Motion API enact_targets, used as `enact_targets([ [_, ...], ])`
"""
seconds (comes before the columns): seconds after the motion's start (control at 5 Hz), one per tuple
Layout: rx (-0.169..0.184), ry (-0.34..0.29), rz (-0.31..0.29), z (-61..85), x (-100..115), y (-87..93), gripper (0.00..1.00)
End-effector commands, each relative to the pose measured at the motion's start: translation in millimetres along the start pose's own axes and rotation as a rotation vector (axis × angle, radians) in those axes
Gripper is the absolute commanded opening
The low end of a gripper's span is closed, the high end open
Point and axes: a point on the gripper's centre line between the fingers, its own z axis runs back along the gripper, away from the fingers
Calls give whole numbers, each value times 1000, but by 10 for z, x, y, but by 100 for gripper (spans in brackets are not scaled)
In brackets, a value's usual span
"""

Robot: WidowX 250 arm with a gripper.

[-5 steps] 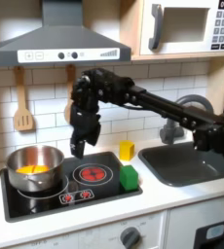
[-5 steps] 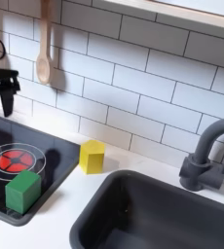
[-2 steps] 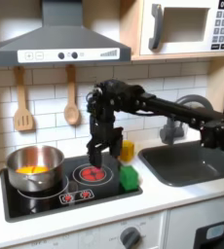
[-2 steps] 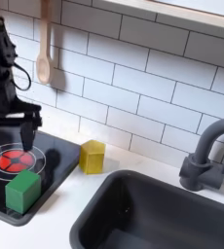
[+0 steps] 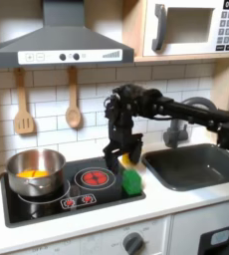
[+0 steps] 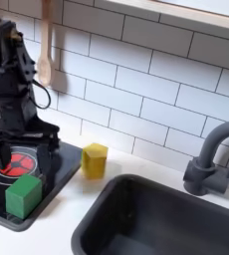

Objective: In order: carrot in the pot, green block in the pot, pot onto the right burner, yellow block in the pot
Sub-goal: 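Put the green block in the pot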

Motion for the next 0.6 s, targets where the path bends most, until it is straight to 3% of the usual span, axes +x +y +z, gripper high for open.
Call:
enact_targets([
  [0.0,-26,23,-54,-123,-102,-124,100],
  [0.4,6,77,-63,-236,-229,-19,100],
])
